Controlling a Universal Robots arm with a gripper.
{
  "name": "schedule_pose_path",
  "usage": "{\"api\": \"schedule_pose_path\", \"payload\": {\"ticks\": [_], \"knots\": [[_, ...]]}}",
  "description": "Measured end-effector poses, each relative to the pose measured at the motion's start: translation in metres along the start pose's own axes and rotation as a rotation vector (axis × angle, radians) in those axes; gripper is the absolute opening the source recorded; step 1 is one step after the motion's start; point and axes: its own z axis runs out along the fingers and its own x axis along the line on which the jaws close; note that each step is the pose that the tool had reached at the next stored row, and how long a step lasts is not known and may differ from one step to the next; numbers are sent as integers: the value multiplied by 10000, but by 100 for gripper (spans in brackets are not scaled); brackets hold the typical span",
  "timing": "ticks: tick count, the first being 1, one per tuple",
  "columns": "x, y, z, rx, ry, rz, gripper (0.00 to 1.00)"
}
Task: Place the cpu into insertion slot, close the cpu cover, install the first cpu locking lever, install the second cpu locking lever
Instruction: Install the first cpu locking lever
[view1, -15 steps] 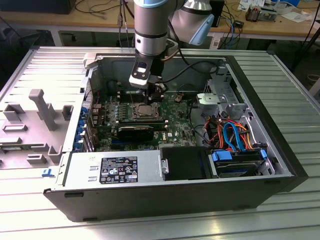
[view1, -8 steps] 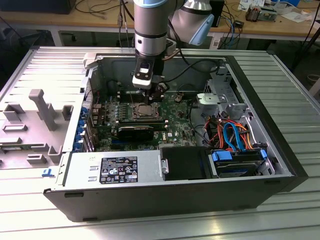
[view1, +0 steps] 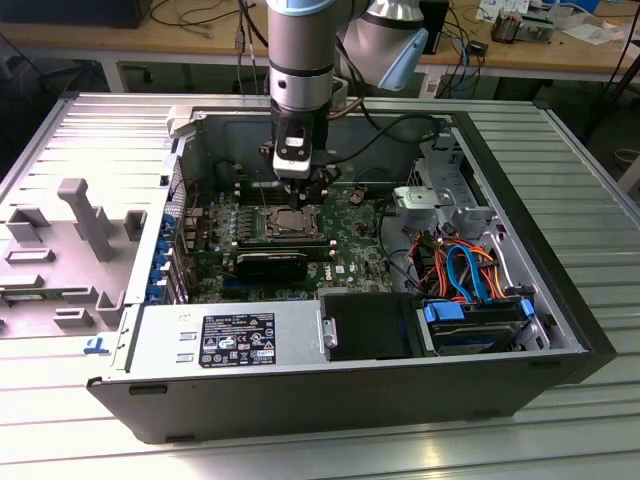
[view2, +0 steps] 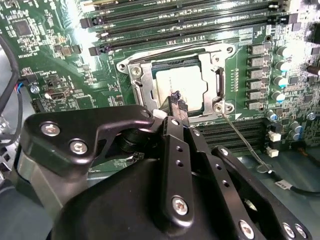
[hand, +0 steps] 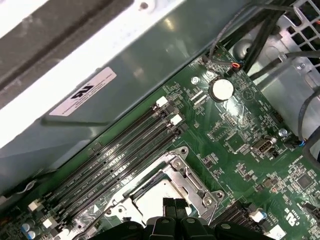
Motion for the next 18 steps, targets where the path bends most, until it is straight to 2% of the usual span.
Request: {"api": "schedule_pose_path", "payload": {"ticks": [4, 18], "knots": [[-1, 0, 0, -7, -5, -225, 11], [-1, -1, 0, -53, -42, -1810, 11]]}}
